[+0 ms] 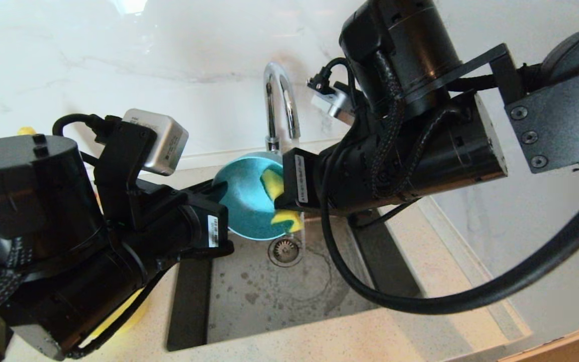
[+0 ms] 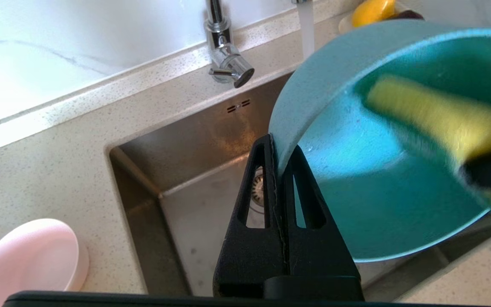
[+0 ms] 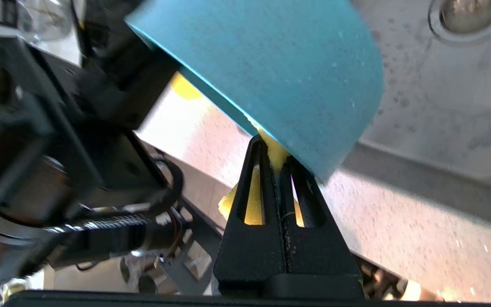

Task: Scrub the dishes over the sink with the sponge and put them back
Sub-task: Wipe the bowl

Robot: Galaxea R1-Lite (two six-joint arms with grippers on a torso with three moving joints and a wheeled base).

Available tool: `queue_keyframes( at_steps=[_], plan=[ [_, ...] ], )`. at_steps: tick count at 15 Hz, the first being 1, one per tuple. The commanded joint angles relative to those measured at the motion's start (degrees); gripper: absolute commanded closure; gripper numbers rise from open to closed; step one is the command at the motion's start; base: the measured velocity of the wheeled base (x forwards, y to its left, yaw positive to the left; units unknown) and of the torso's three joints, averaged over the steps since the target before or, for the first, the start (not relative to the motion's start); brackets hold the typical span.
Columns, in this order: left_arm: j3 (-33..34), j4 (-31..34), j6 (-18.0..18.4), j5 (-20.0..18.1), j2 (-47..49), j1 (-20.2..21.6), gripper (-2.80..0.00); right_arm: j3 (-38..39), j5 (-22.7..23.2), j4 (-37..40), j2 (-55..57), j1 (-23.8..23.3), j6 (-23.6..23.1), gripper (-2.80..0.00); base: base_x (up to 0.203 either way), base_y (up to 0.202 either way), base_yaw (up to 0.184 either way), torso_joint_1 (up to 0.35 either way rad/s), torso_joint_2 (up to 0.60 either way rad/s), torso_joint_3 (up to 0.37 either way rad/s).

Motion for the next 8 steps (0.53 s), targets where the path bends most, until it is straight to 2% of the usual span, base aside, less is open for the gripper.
queue_keyframes(
  at_steps=[1, 8],
  plan=[
    [0.4, -0.2, 0.1, 0.1, -0.2, 0.0, 0.00, -0.1, 0.0, -1.3, -0.1, 0.0, 0.2, 0.00, 0.000, 0.000, 0.000, 0.000, 0.00, 0.000],
    [2.3, -0.2, 0.1, 0.1, -1.2, 0.0, 0.00, -0.1, 0.1, -2.8, -0.7, 0.1, -1.8, 0.00, 0.000, 0.000, 0.000, 0.000, 0.00, 0.000]
  ],
)
